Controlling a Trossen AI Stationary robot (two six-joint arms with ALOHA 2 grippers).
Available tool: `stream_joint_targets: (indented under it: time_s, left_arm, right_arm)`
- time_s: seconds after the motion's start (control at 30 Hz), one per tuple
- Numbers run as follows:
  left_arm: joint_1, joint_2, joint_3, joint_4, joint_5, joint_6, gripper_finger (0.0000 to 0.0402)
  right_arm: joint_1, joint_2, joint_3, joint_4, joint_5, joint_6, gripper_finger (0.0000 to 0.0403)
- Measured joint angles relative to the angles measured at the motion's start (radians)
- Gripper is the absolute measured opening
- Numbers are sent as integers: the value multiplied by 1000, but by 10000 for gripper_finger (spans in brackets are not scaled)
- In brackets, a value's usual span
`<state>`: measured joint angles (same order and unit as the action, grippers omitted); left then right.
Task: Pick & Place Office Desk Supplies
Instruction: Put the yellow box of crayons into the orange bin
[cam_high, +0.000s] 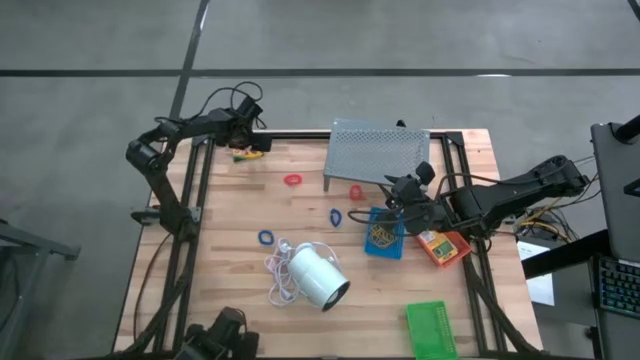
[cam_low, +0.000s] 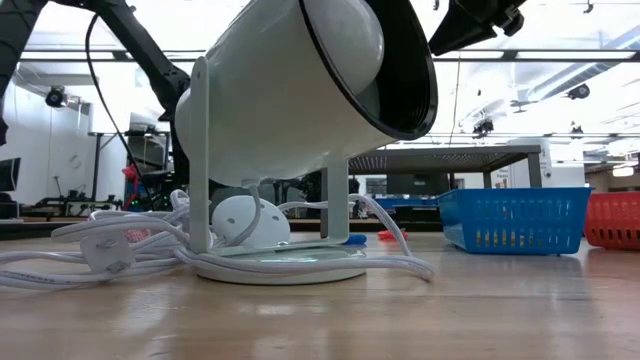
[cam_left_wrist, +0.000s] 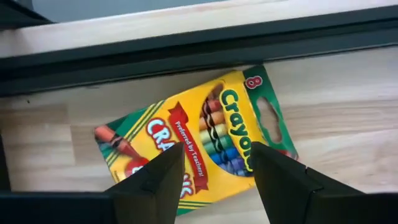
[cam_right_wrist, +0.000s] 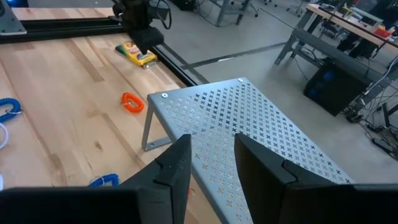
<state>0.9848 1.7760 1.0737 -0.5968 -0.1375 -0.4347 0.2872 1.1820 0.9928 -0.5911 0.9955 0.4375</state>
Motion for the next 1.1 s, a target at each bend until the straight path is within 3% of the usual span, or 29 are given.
stream_joint_targets:
  time_s: [0.7,1.1]
  left_arm:
    - [16,0,-1,-66,0,-83,173]
    - [17,-4,-74,28,45,-108,172]
  right_arm:
    - [0,0,0,0,0,0,116]
    - [0,0,-1,0,1,0,109]
